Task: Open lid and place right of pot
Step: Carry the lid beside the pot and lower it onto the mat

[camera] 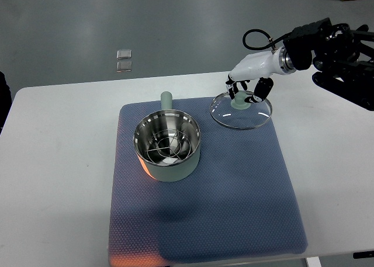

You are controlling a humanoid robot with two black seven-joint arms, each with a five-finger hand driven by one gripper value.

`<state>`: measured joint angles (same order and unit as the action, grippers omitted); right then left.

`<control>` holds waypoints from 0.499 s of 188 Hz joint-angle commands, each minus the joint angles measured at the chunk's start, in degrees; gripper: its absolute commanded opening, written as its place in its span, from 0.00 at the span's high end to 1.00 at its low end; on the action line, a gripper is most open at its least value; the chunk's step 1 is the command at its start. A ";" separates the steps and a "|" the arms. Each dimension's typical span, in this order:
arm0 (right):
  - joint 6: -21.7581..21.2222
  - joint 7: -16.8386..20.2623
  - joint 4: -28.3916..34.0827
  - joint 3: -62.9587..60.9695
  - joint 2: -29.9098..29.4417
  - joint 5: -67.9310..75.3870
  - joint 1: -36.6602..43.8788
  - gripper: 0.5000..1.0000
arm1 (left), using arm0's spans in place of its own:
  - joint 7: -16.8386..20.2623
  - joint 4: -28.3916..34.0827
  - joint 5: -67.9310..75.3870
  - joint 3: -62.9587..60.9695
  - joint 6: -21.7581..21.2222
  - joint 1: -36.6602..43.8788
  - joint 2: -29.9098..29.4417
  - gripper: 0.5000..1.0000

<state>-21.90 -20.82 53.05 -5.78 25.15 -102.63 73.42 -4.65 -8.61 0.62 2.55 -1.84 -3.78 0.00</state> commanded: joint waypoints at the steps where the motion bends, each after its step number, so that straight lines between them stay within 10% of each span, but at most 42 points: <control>1: 0.19 0.08 -0.49 0.07 -0.10 -0.12 -1.17 0.88 | -0.01 0.08 0.00 0.00 0.00 0.00 0.00 0.00; 94: 0.37 0.78 -0.67 0.07 -1.16 -0.20 -4.86 0.80 | -0.01 0.08 0.00 0.00 0.00 0.00 0.00 0.00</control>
<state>-21.55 -20.16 52.38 -5.71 24.11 -102.75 69.02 -4.66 -8.53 0.62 2.56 -1.84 -3.78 0.00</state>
